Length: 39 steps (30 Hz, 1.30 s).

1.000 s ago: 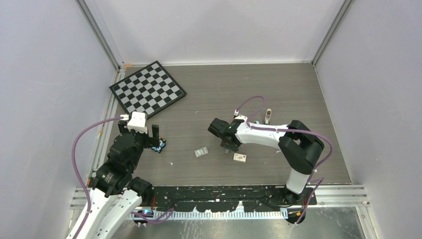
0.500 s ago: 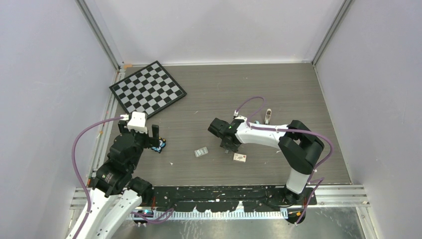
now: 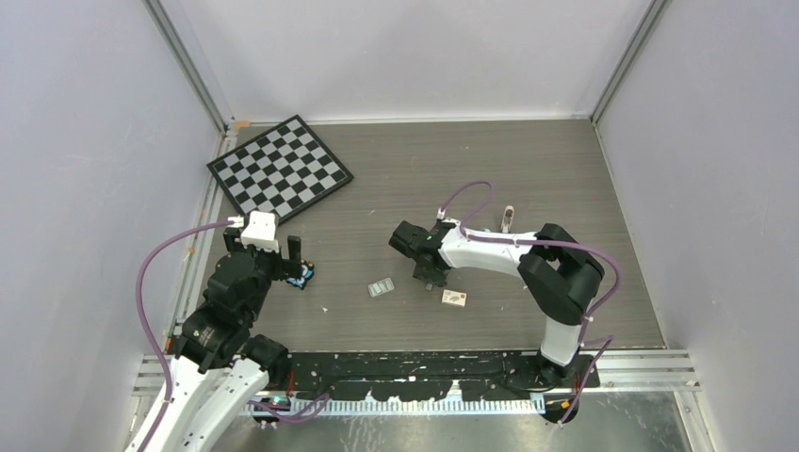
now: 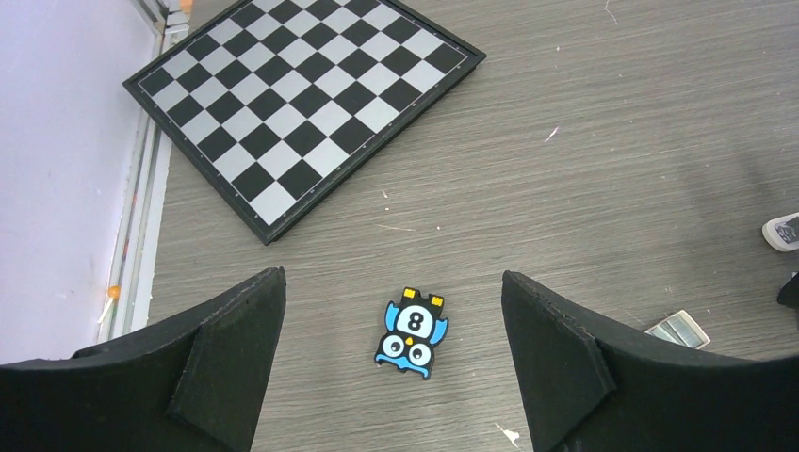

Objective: Load the staples into the stapler

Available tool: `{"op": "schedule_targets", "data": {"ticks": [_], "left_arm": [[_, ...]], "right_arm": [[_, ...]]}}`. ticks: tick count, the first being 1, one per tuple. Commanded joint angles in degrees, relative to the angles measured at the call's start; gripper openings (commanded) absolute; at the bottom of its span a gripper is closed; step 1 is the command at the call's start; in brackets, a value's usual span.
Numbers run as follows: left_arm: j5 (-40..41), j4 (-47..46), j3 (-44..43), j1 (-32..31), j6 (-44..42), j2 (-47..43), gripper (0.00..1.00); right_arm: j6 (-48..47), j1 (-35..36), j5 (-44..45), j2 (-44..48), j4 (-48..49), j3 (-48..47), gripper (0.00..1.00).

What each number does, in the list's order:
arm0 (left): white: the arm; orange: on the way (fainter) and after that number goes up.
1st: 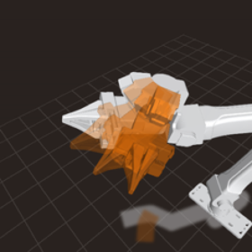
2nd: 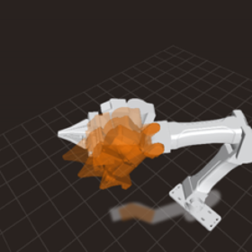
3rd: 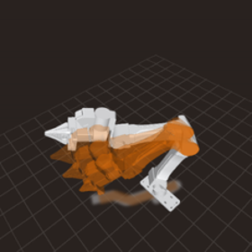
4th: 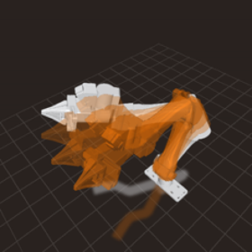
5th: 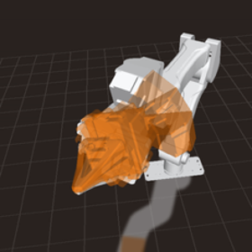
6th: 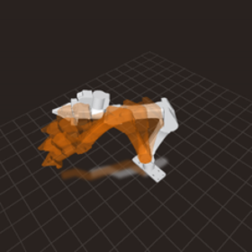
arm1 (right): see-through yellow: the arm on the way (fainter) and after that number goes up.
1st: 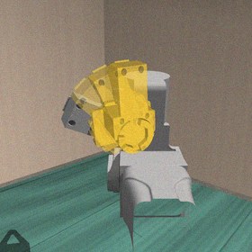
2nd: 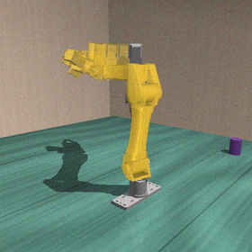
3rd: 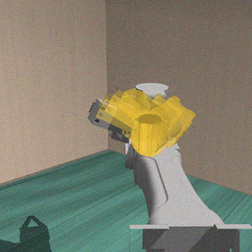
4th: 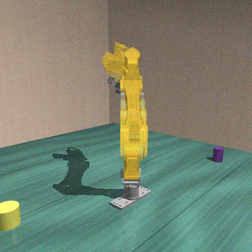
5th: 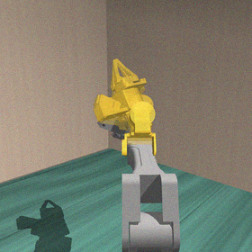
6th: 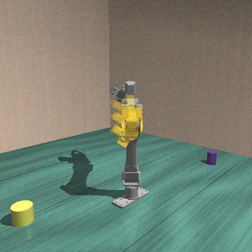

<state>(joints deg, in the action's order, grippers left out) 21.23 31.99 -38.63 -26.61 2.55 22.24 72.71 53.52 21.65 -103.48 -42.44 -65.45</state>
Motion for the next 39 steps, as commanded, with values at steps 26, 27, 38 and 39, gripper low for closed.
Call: {"op": "schedule_targets", "data": {"ticks": [26,27,38,39], "left_arm": [[0.01,-2.56,-0.03,0.07,0.06,-0.45,0.85],[-0.03,-2.49,-0.04,0.07,0.01,-0.45,0.85],[-0.24,-2.47,0.01,0.07,0.08,-0.23,0.85],[-0.31,-2.48,0.02,0.08,0.11,-0.25,0.85]], "right_arm": [[-12.35,1.63,2.87,3.23,1.75,-2.03,0.21],[-13.36,1.67,2.68,3.71,2.24,-2.17,0.21],[-23.36,-1.51,4.94,9.03,0.56,-3.82,0.2],[-24.55,-2.02,5.26,9.83,0.33,-4.0,0.2]]}}
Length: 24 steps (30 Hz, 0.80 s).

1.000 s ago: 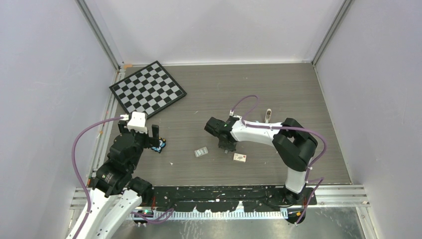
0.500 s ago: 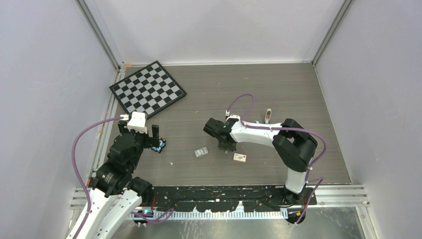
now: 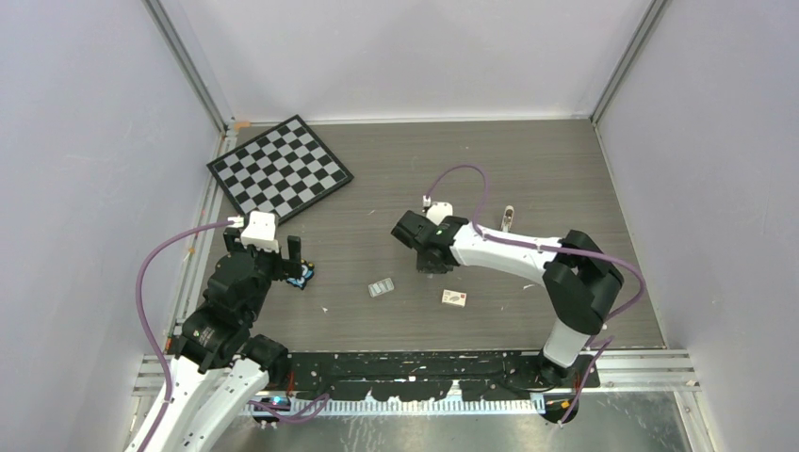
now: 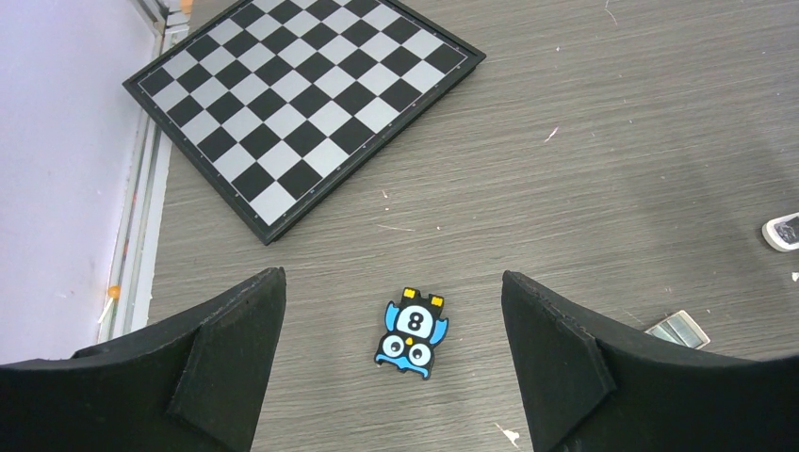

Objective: Load the staples into the stapler

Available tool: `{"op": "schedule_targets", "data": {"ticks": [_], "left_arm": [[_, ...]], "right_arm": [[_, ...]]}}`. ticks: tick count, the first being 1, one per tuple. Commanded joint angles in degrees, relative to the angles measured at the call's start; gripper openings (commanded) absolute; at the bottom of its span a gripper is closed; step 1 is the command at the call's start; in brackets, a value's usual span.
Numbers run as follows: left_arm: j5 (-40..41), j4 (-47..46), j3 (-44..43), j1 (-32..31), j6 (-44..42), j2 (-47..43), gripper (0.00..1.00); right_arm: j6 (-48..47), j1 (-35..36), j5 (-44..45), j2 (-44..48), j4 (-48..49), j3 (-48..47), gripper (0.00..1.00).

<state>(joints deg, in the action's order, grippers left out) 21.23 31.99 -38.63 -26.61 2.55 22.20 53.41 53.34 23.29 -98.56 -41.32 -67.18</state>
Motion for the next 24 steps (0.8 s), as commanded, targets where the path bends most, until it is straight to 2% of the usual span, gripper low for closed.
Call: {"op": "schedule_targets", "data": {"ticks": [1,12,18,19,20,21,24], "left_arm": [[-0.37,-2.54,0.04,0.07,0.1,-0.14,0.85],[-0.49,-2.49,0.05,0.07,0.1,0.01,0.85],[-0.58,-2.45,-0.09,0.07,0.14,0.39,0.86],[-0.58,-2.36,-0.11,0.07,0.12,0.38,0.86],[-0.5,-2.32,-0.13,0.07,0.09,0.41,0.95],[-0.49,-2.3,-0.13,0.07,0.1,0.47,0.99],[-0.49,-2.32,-0.17,0.07,0.1,0.45,1.0]], "right_arm": [[-6.45,-2.64,3.81,5.75,-1.04,-2.4,0.2],[-19.14,-17.32,6.42,17.12,-3.59,-4.43,0.2],[-23.46,-25.29,7.04,20.15,-4.27,-5.18,0.2],[-24.13,-26.64,7.22,20.49,-4.26,-5.02,0.2],[-24.79,-27.71,7.27,20.78,-4.14,-4.88,0.2],[-25.36,-28.89,7.24,21.0,-4.0,-4.65,0.2],[-26.9,-32.64,6.95,21.46,-3.23,-3.77,0.2]]}}
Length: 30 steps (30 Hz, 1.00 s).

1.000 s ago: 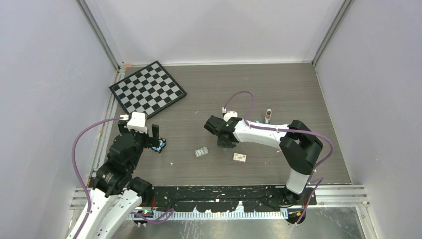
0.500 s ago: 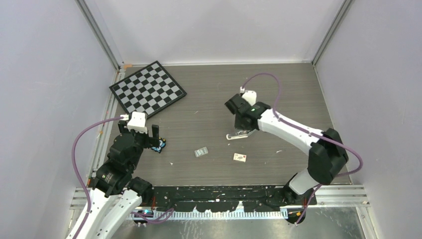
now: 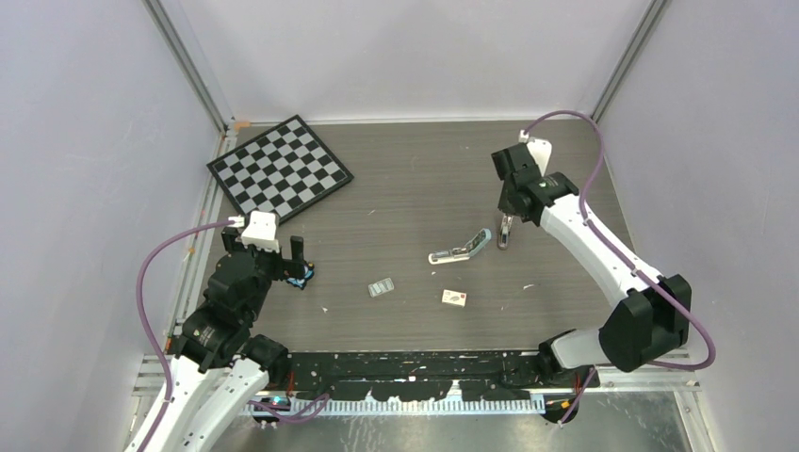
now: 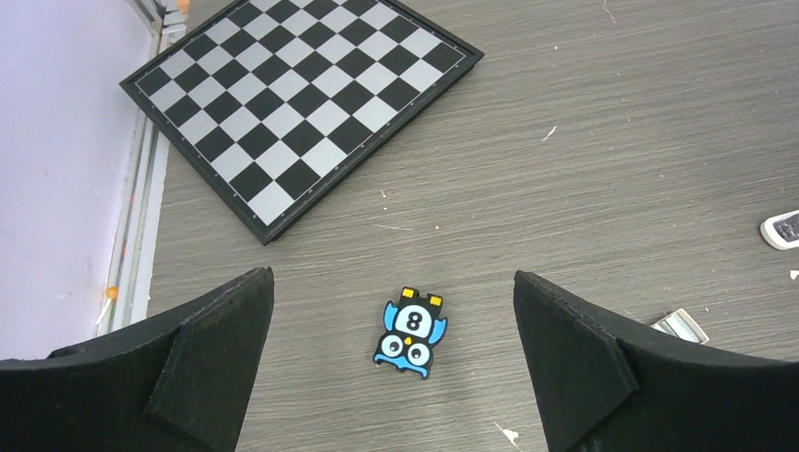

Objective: Load the staples into the stapler

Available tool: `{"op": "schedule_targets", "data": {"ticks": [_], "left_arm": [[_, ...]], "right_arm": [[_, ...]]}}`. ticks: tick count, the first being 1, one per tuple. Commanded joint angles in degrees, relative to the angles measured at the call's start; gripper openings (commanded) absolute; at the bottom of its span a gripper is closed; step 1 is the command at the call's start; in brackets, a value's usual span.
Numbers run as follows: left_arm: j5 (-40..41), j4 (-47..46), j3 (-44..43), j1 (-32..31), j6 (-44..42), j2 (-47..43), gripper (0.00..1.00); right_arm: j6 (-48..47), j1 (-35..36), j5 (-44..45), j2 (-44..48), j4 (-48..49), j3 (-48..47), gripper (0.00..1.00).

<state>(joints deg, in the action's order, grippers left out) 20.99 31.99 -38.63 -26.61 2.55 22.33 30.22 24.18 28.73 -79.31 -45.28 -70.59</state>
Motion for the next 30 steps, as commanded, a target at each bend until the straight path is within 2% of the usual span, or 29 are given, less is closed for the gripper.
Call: {"op": "schedule_targets", "data": {"ticks": [1,10,30], "left_arm": [[-0.26,-2.35,-0.16,0.07,0.09,0.34,1.0],[-1.01,-2.68,0.05,0.07,0.18,0.52,1.0],[-2.38,-2.85,0.31,-0.15,0.44,0.82,1.0]], "right_arm": [[-4.38,-4.43,1.38,2.22,1.46,0.15,0.2],[-6.5,-9.55,-2.04,-0.91,5.98,3.19,0.19],[-7.93,-10.56,-11.52,-7.69,17.23,11.1,0.2]]}}
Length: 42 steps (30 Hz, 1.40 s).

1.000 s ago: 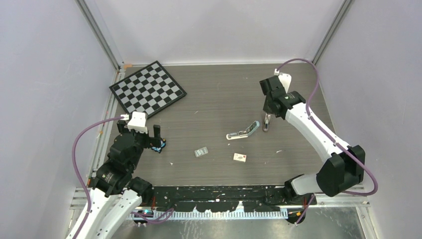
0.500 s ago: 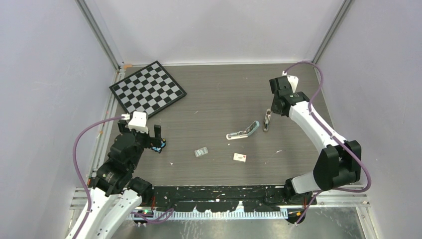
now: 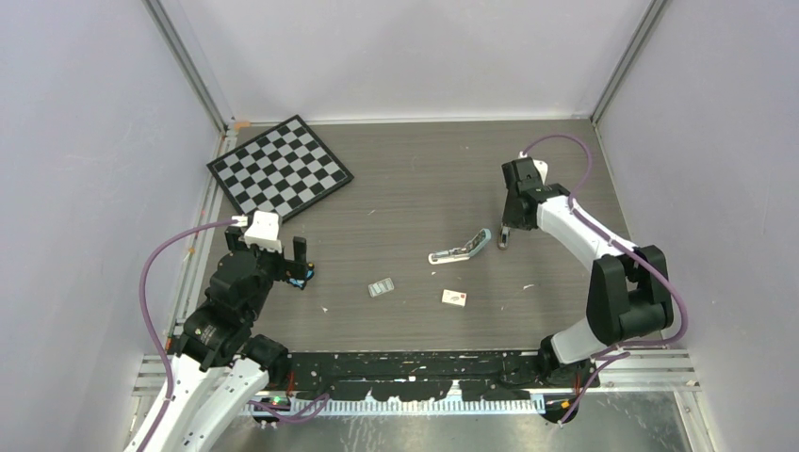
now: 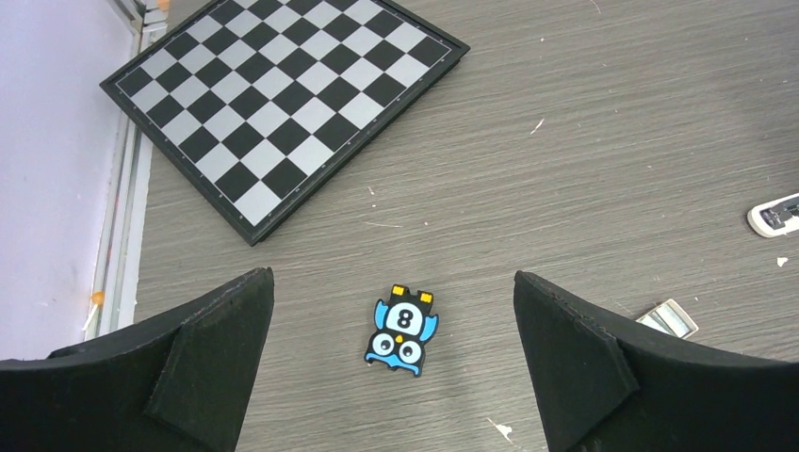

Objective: Load the staples into the stapler

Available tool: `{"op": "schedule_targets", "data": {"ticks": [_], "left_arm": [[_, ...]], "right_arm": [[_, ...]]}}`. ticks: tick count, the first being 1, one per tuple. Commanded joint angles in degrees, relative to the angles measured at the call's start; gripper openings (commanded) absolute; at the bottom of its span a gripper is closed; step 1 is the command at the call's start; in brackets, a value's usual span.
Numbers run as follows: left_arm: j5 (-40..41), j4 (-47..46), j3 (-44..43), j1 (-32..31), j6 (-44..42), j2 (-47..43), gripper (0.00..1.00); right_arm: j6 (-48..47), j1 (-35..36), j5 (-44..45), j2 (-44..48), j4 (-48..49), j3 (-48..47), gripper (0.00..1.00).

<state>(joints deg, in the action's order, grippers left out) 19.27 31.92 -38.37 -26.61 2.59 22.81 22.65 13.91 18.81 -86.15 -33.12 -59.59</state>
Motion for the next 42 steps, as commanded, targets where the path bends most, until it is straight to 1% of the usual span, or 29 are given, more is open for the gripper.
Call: {"op": "schedule_targets", "data": {"ticks": [1,10,25,42], "left_arm": [[-0.64,-2.73,-0.03,-0.11,0.41,0.32,1.0],[-0.55,-2.88,-0.02,-0.2,0.4,0.44,1.0],[-0.55,-2.81,-0.08,-0.2,0.4,0.73,1.0],[-0.57,-2.84,-0.04,-0.2,0.41,0.93,1.0]], "right_arm": [[-0.69,-0.3,-1.81,-1.05,5.59,0.33,0.2],[-2.9,-0.37,-3.63,-1.77,9.22,2.11,0.2],[-4.79,-0.56,-3.78,-2.27,13.03,5.27,0.2],[-5.19,-0.68,-4.19,-2.49,15.24,7.04,0.2]]}}
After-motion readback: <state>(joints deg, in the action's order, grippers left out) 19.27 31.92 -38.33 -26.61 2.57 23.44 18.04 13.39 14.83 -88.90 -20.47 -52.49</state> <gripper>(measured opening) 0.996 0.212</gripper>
